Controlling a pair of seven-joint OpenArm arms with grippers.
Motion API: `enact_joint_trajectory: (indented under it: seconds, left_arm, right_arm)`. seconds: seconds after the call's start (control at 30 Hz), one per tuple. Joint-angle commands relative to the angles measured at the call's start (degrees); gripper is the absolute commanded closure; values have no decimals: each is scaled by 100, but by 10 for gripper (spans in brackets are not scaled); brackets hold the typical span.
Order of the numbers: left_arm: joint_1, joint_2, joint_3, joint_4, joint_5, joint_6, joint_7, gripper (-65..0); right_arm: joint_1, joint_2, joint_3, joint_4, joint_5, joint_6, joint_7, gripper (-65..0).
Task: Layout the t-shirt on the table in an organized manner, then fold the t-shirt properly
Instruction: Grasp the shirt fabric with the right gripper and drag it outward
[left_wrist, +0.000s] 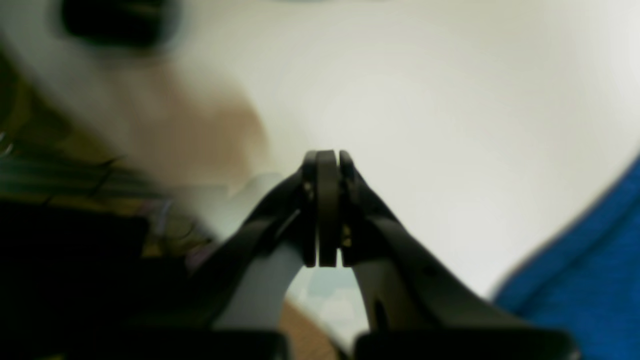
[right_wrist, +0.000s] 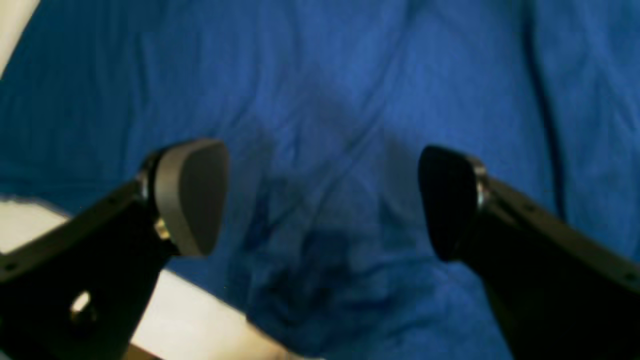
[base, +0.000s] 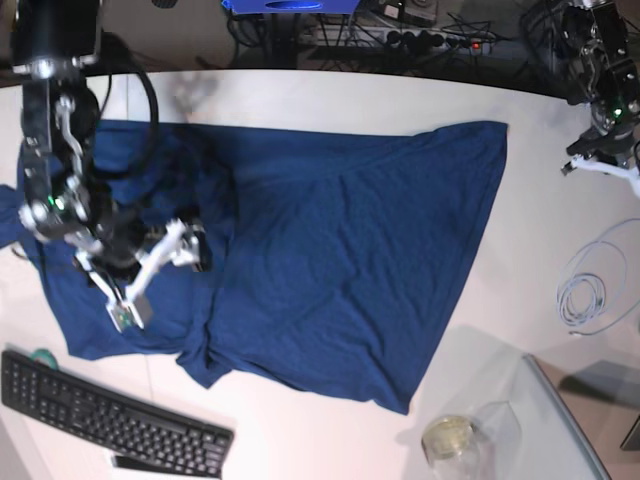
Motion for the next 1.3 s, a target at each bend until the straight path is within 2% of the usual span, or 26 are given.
enact_joint_trajectory:
  seconds: [0.0,0.07,0.17,0.27,0.37,0.43,0.6,0.7,0.77,0.93,1.0,1.07,1.1,1.27]
  left_arm:
    - [43,-62,-96,112,32,-4,-99,0]
    - [139,-62,-184,95,32,-4,-108,0]
    - [280,-36,-272,95,32,-4,-126,0]
    - [306,-18,-413,86,32,-4,-126,0]
    - [306,-18,-536,69,32,-4,-126,0]
    - [306,-18,-545,69,40,-4,-126,0]
    - [306,-18,-501,69,40,-4,-126,0]
    - [298,-9,-492,69,40,-4,-126,0]
    - [298,-9,-492,69,40,-4,-126,0]
    - [298,-9,-527,69,40,-4,-126,0]
    - [306,-9,-536,69,40,-4,-126,0]
    - [315,-9,-536,69,40,-4,-126,0]
    - [359,-18,-545,69,49,-4,-126,0]
    - [385,-27,-527,69,49,-4,-126,0]
  right_arm:
    - [301,-20,-138,-224,18,-161,62,-569]
    - [740,-64,-446,-954,18,-390,141,-569]
    - [1136,-196,-718,-1781,18,-583,642,-569]
    - [1320,-222,-762,-2343,18,-926,906,-569]
    - [1373,-231,-762,-2633,18,-1076,1029,-563]
    - [1364,-231,-762,-2660,18,-1076,1144,-519]
    - [1320,-213,-762,-2660,53,-1067,1135,-350]
    - [1250,-301,-753,-2624,62,-1058,906,-344]
    - [1241,-442,-753,-2668,27,-1067,906,-348]
    - [1250,-494,-753,-2844,27,-1049,915,-341]
    - [1232,-494,-753,-2730,36,-1040,915,-230]
    - [1092,-494,-736,-2501,62,-1040,897,-53]
    - [995,-494,-727,-2299,62,-1040,897,0]
    - [239,-503,-753,-910,62,-1032,590,0]
